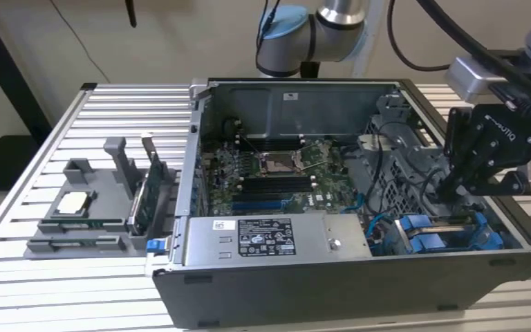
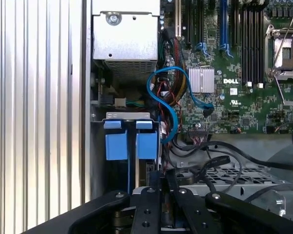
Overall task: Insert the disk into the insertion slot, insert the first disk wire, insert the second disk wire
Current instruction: 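Insert the second disk wire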
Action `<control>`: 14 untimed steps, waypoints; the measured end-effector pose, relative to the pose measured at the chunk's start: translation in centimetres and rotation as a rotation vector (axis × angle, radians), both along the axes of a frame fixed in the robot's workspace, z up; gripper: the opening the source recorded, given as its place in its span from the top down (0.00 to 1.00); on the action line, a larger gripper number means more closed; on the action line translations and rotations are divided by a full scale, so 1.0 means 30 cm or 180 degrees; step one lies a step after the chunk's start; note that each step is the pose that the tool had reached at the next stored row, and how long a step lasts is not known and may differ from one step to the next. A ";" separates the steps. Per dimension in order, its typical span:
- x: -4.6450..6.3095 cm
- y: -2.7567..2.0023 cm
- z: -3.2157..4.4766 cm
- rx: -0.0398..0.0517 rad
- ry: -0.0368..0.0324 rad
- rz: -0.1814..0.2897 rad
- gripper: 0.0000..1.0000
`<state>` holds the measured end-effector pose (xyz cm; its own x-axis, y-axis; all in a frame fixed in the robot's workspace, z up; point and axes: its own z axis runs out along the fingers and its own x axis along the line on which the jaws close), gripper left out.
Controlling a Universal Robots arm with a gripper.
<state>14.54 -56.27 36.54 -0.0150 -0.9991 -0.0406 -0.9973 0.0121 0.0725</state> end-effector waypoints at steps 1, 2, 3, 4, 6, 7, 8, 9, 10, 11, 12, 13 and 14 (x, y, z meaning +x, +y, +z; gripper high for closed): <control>0.001 0.000 -0.004 0.0000 0.0000 -0.0001 0.84; 0.001 -0.001 -0.008 0.0000 0.0000 -0.0001 0.84; 0.003 -0.001 -0.011 0.0000 0.0000 -0.0002 0.84; 0.004 -0.001 -0.014 0.0000 0.0000 -0.0002 0.84; 0.006 -0.002 -0.020 0.0000 0.0000 -0.0003 0.84; 0.007 -0.002 -0.022 0.0000 0.0000 -0.0003 0.84; 0.008 -0.002 -0.024 0.0000 0.0000 -0.0004 0.84; 0.008 -0.002 -0.024 -0.0001 0.0000 -0.0004 0.84; 0.008 -0.002 -0.024 -0.0001 0.0000 -0.0004 0.84; 0.009 -0.002 -0.025 0.0000 0.0000 -0.0004 0.84; 0.009 -0.002 -0.025 0.0000 0.0000 -0.0004 0.84; 0.009 -0.002 -0.025 0.0000 0.0000 -0.0004 0.84; 0.009 -0.002 -0.025 0.0000 0.0000 -0.0004 0.84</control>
